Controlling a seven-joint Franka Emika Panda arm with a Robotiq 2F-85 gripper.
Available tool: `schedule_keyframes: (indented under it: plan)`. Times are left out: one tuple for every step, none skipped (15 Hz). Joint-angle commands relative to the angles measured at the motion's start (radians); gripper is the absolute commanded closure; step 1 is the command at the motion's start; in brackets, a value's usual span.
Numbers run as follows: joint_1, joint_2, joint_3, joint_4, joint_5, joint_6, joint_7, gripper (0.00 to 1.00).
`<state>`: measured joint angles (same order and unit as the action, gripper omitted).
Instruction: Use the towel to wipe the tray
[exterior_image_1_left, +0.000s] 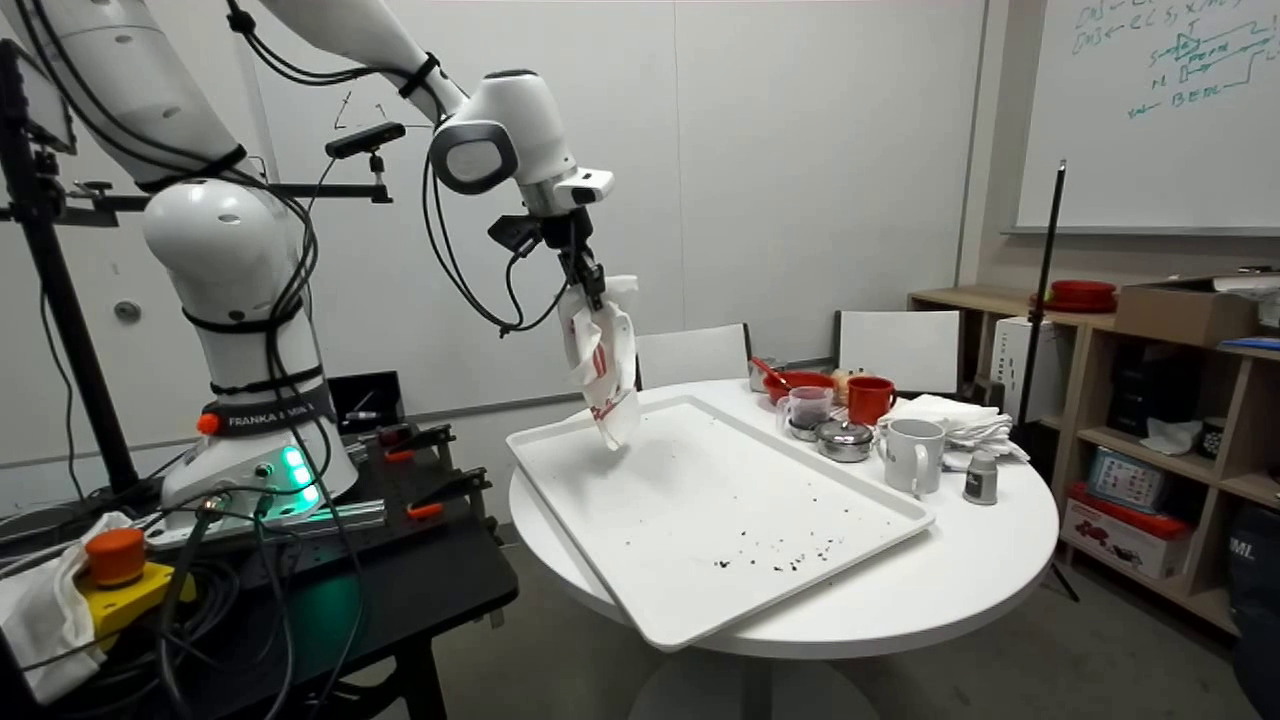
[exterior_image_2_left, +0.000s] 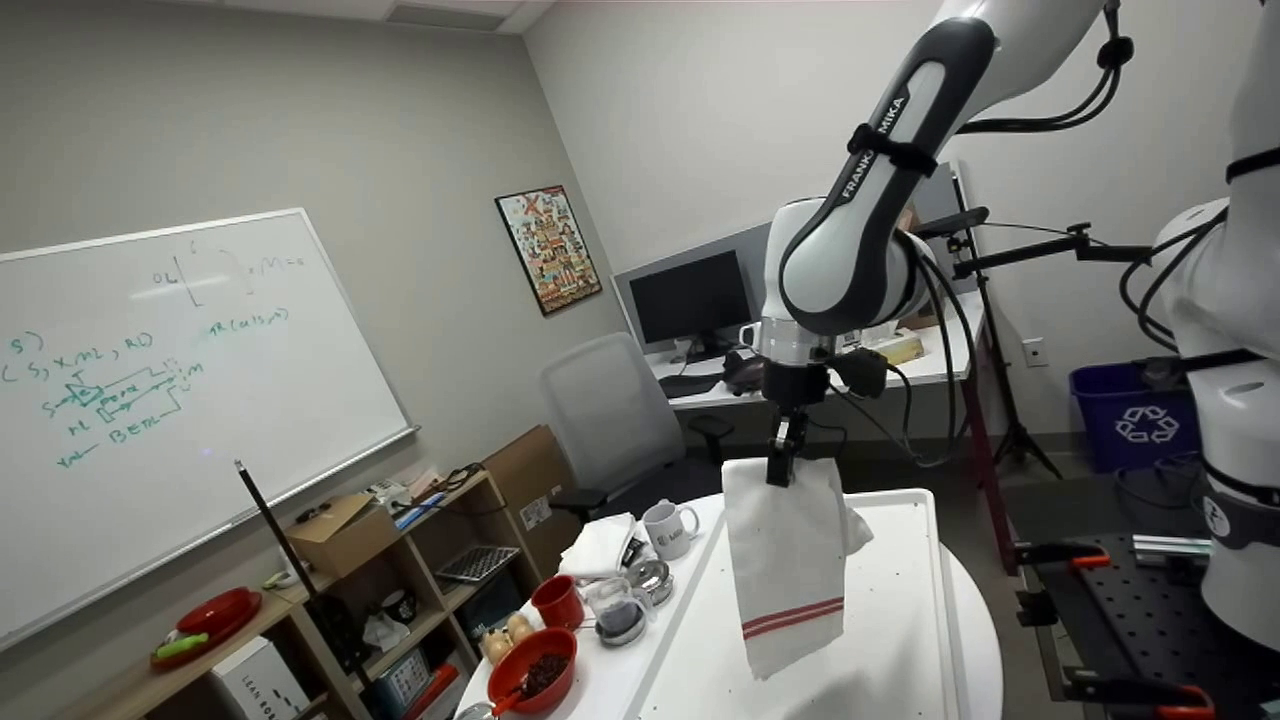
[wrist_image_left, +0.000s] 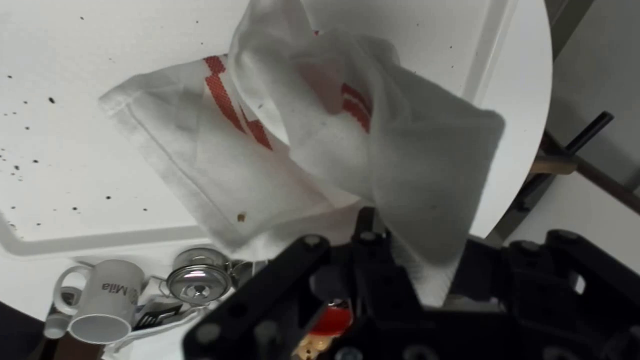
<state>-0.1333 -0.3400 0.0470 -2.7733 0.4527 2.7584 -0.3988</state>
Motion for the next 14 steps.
schedule_keyframes:
  plan:
    - [0.14,0.12,-0.097,0.068,-0.078,-0.049,-0.004,0.93]
    - [0.163,0.161,-0.107,0.087,-0.094,-0.06,-0.013,0.93]
    - [0.181,0.21,-0.105,0.11,-0.111,-0.075,-0.01,0.93]
    - [0.194,0.255,-0.102,0.131,-0.123,-0.085,-0.014,0.93]
    - [0.195,0.301,-0.089,0.154,-0.148,-0.095,-0.003,0.93]
    - [0.191,0.344,-0.078,0.178,-0.188,-0.11,0.001,0.94]
    - [0.186,0.384,-0.066,0.201,-0.24,-0.125,0.003,0.93]
    - [0.18,0.416,-0.056,0.221,-0.295,-0.141,0.014,0.93]
    - [0.178,0.446,-0.049,0.244,-0.343,-0.159,0.01,0.93]
    - [0.179,0.475,-0.042,0.267,-0.397,-0.174,0.015,0.93]
    - [0.182,0.5,-0.038,0.287,-0.451,-0.189,0.024,0.93]
    - [0.188,0.523,-0.033,0.307,-0.501,-0.202,0.039,0.93]
    - [0.195,0.54,-0.031,0.326,-0.554,-0.213,0.052,0.93]
    - [0.207,0.554,-0.028,0.341,-0.616,-0.224,0.075,0.93]
